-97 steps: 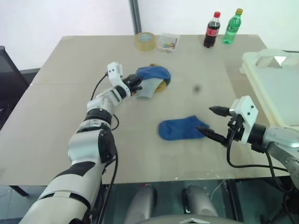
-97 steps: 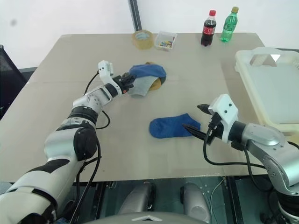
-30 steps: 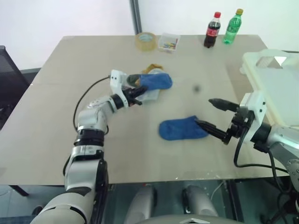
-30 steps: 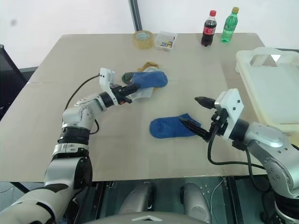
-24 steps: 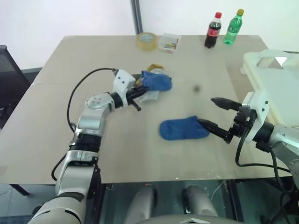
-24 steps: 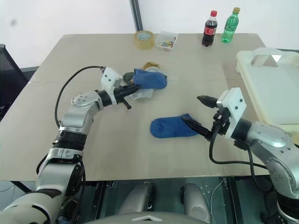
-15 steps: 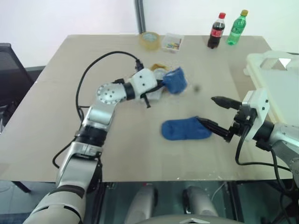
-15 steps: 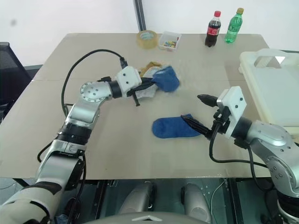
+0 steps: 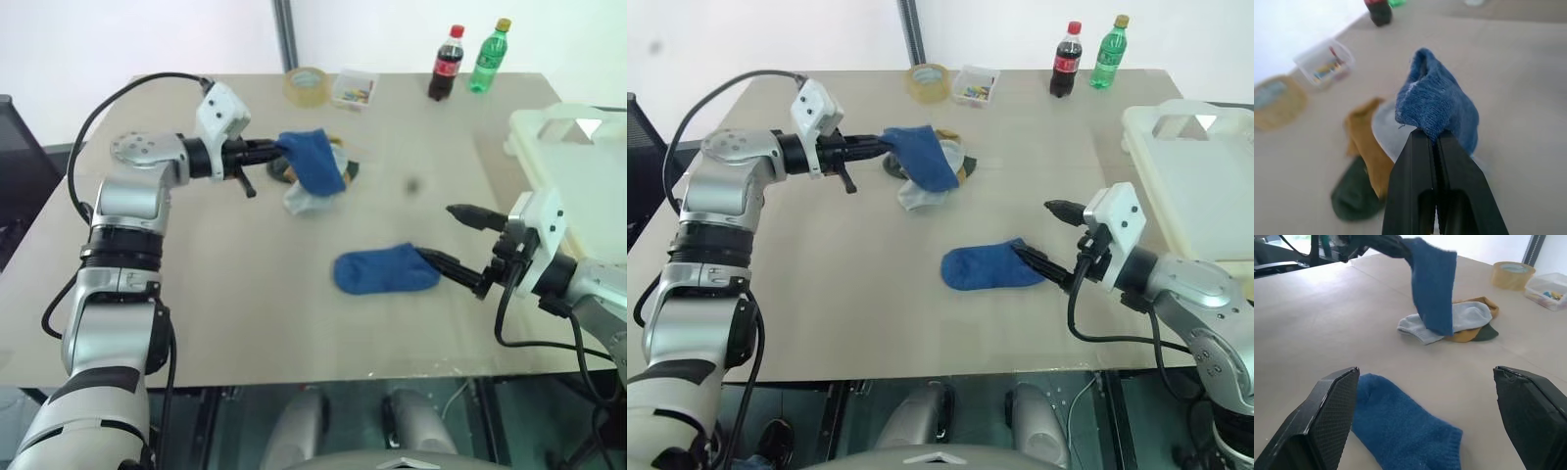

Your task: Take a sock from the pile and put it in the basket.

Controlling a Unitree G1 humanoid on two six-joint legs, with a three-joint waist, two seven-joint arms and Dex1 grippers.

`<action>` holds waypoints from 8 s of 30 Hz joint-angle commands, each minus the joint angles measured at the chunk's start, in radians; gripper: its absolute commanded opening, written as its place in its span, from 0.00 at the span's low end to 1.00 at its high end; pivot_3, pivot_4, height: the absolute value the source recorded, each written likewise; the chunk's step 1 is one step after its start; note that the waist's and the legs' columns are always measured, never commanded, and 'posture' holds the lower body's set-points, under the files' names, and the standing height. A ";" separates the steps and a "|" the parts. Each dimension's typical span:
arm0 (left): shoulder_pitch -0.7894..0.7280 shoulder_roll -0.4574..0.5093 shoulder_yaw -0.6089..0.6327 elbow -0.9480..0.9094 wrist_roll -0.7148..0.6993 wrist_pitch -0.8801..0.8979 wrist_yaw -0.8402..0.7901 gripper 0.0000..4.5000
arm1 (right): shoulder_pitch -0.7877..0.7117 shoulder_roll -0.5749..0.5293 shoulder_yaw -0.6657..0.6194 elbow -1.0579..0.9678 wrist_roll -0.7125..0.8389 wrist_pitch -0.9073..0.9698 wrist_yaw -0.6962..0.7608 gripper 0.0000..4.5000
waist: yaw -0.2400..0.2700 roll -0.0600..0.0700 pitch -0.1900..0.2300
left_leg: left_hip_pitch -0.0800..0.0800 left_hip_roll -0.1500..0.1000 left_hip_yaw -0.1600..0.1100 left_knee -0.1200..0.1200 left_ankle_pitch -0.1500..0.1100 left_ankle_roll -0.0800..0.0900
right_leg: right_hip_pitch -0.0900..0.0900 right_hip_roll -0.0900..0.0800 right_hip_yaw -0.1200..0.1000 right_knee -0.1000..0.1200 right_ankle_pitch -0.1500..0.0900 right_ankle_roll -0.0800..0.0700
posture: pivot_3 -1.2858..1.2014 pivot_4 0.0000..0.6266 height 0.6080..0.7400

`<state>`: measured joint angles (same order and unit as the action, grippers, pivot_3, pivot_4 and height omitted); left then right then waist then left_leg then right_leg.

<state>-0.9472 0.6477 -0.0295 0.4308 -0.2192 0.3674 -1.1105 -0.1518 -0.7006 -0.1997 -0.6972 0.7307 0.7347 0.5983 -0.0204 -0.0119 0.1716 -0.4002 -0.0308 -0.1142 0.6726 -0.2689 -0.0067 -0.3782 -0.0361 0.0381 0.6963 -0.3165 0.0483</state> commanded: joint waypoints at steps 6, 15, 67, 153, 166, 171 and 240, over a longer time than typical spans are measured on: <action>0.093 -0.441 -0.017 -0.269 -0.218 0.323 0.237 0.01 | -0.016 0.004 -0.004 -0.033 0.004 -0.011 -0.030 1.00 | 0.009 -0.001 0.000 | -0.001 0.000 0.000 0.003 0.000 0.000 | 0.001 -0.001 0.000 0.001 0.000 0.000 | 0.52 0.24 1.00; 0.048 -0.624 0.002 -0.091 -0.210 0.368 0.424 0.01 | 0.033 -0.003 -0.033 -0.090 0.028 0.008 -0.081 1.00 | -0.019 0.000 0.000 | 0.004 0.001 0.003 0.000 -0.001 0.001 | 0.000 0.001 0.004 0.004 0.000 0.000 | 0.52 0.24 1.00; 0.027 -0.266 0.009 -0.068 -0.137 0.516 0.312 0.60 | 0.013 -0.012 0.065 0.023 -0.012 0.158 -0.209 1.00 | 0.003 -0.001 0.001 | 0.002 0.001 0.003 -0.001 0.001 -0.002 | -0.001 0.001 0.004 0.001 0.000 0.000 | 0.52 0.24 1.00; 0.579 -0.306 0.195 -0.711 -0.602 0.836 0.509 0.01 | -0.095 0.077 -0.116 0.023 0.227 0.655 -0.371 0.00 | -0.011 -0.001 0.000 | 0.003 0.001 0.003 -0.003 -0.001 0.001 | 0.000 -0.003 0.004 0.000 0.000 0.000 | 0.52 0.24 1.00; 0.566 -0.299 0.102 -0.648 -0.561 0.765 0.497 0.01 | -0.082 0.071 -0.106 0.027 0.208 0.629 -0.370 0.00 | -0.009 -0.001 0.000 | 0.003 0.001 0.004 -0.003 -0.001 0.001 | 0.000 -0.001 0.005 0.000 0.000 0.000 | 0.52 0.24 1.00; 0.573 -0.295 0.081 -0.639 -0.553 0.745 0.491 0.01 | -0.061 0.083 -0.108 0.019 0.215 0.633 -0.375 0.00 | -0.009 -0.001 0.000 | 0.003 0.001 0.004 -0.003 -0.001 0.001 | 0.000 -0.001 0.005 0.000 0.000 0.000 | 0.52 0.24 1.00; 0.375 -0.210 0.044 -0.295 -0.571 0.932 0.419 0.72 | -0.059 0.124 0.454 0.374 -0.569 -0.127 -0.031 0.77 | 0.003 -0.002 -0.001 | 0.005 0.001 0.002 -0.003 0.001 -0.003 | 0.001 -0.003 0.003 0.000 0.000 0.000 | 0.52 0.24 1.00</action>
<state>-0.5688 0.4347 0.0507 0.1142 -0.7989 1.2611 -0.6748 -0.2255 -0.5750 0.2356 -0.3358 0.1793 0.5825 0.5597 -0.0176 -0.0137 0.1702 -0.3948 -0.0299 -0.1122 0.6694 -0.2677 -0.0092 -0.3774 -0.0385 0.0417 0.6966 -0.3163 0.0483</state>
